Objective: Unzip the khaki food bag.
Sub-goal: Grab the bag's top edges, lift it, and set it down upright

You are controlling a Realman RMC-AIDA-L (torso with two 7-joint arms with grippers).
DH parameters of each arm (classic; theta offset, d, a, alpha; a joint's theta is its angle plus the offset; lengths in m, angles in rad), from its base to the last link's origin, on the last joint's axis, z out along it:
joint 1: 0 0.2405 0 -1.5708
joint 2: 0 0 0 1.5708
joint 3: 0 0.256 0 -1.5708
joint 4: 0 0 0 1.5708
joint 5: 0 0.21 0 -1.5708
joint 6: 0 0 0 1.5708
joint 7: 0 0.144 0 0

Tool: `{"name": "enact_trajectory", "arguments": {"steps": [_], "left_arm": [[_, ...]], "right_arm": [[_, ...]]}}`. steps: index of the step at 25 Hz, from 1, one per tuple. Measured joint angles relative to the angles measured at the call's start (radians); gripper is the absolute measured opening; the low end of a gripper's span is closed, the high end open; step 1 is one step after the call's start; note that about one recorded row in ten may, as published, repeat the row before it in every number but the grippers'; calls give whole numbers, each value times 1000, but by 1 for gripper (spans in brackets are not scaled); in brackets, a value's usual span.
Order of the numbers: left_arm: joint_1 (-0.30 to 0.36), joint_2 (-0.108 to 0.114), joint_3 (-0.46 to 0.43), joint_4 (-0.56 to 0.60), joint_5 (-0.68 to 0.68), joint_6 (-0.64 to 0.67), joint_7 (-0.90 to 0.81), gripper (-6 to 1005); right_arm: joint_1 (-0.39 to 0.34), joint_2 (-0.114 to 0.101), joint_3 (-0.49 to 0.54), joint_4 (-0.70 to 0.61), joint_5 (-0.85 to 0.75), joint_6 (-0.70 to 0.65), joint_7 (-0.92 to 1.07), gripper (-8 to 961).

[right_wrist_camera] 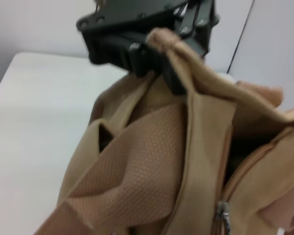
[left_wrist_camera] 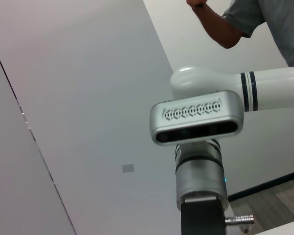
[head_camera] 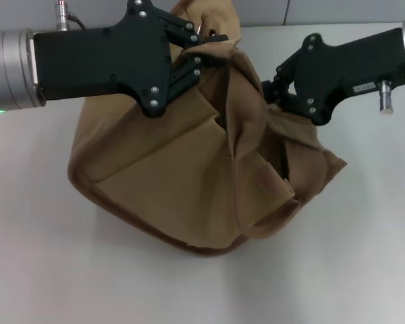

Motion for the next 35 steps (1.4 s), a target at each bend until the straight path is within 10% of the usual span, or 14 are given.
{"name": "enact_trajectory", "arguments": {"steps": [35], "left_arm": [[-4,-2,-5,-11,-51,-104,-2,58]], "right_arm": [[-69,-5,76,-37,-217,-210,13,7]]}}
